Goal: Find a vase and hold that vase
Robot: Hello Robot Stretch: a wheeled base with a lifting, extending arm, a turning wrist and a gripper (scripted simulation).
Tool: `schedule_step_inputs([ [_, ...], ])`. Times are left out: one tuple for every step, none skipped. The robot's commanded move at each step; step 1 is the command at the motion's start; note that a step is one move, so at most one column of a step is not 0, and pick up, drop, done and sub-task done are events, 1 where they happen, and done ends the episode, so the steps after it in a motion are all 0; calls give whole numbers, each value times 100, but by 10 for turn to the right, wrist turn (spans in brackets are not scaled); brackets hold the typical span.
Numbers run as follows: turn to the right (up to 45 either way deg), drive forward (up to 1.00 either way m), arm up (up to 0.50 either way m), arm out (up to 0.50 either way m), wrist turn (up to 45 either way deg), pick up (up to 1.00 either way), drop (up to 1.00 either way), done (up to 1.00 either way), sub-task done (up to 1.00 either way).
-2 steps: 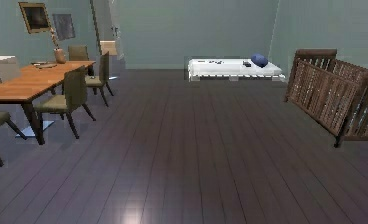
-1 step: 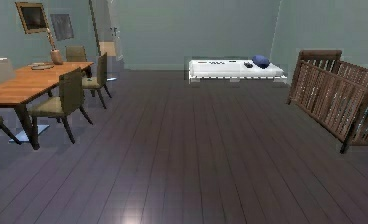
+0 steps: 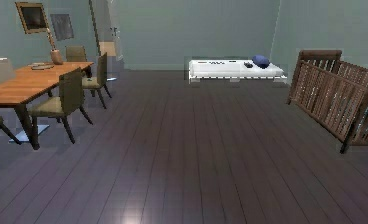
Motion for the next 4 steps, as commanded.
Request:
schedule_step_inputs([
  [0, 0, 38, 0, 0, 0, 0, 0, 0],
  [0, 0, 0, 32, 0, 0, 0, 0, 0],
  [0, 0, 0, 0, 450, 0, 0, 0, 0],
  [0, 0, 0, 0, 450, 0, 0, 0, 0],
])
